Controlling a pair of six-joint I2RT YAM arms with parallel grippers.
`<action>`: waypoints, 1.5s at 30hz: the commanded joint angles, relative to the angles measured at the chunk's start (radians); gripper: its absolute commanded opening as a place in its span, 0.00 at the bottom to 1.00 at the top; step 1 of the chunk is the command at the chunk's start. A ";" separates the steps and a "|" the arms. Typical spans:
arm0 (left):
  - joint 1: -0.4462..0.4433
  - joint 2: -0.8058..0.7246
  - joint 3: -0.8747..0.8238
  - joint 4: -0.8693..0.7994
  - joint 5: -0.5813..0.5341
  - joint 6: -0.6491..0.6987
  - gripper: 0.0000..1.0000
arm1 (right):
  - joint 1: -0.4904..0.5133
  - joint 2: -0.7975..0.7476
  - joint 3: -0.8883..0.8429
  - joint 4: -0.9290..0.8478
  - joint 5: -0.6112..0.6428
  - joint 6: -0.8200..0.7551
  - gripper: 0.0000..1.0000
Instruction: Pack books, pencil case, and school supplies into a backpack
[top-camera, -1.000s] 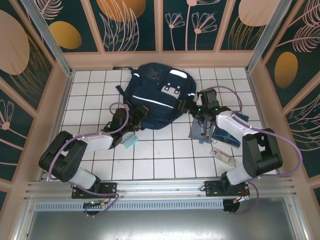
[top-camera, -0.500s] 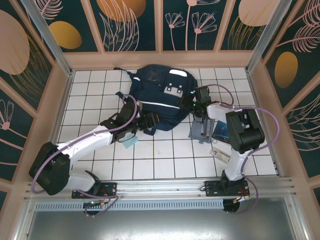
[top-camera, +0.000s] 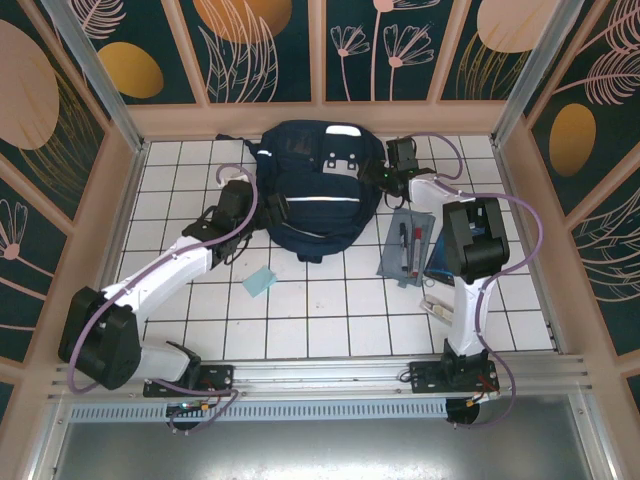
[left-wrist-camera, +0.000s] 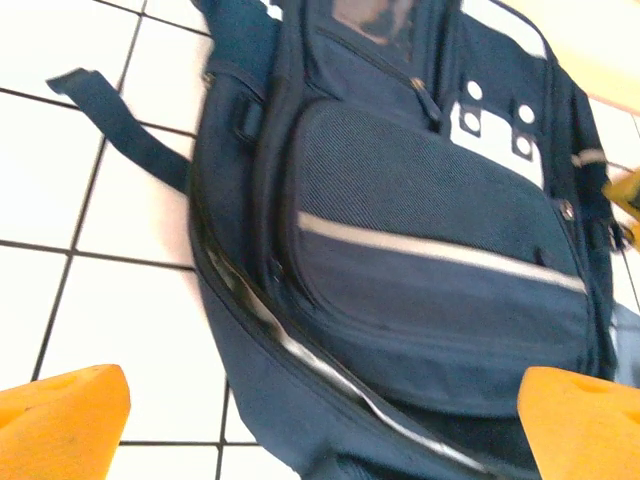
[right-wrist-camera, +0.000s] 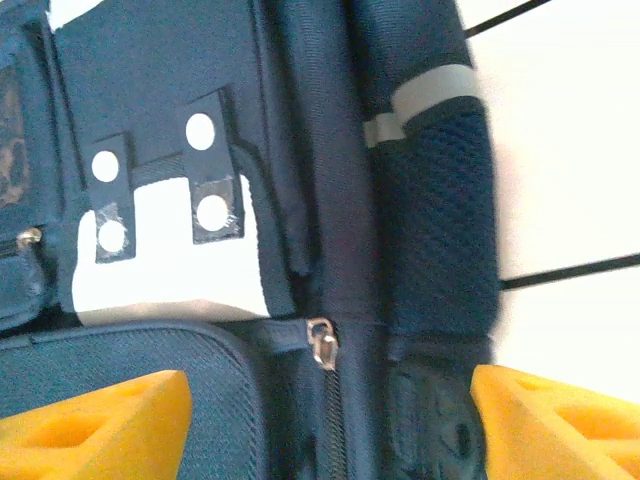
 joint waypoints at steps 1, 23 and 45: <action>0.036 0.069 -0.018 0.115 0.005 0.014 0.99 | 0.038 -0.116 -0.024 -0.135 0.107 -0.052 0.71; 0.036 0.320 -0.213 0.517 0.377 -0.196 0.81 | 0.138 -0.124 -0.215 0.009 -0.034 0.081 0.40; -0.039 0.168 -0.195 0.422 0.370 -0.235 0.99 | 0.096 -0.150 0.020 -0.097 -0.204 -0.034 0.00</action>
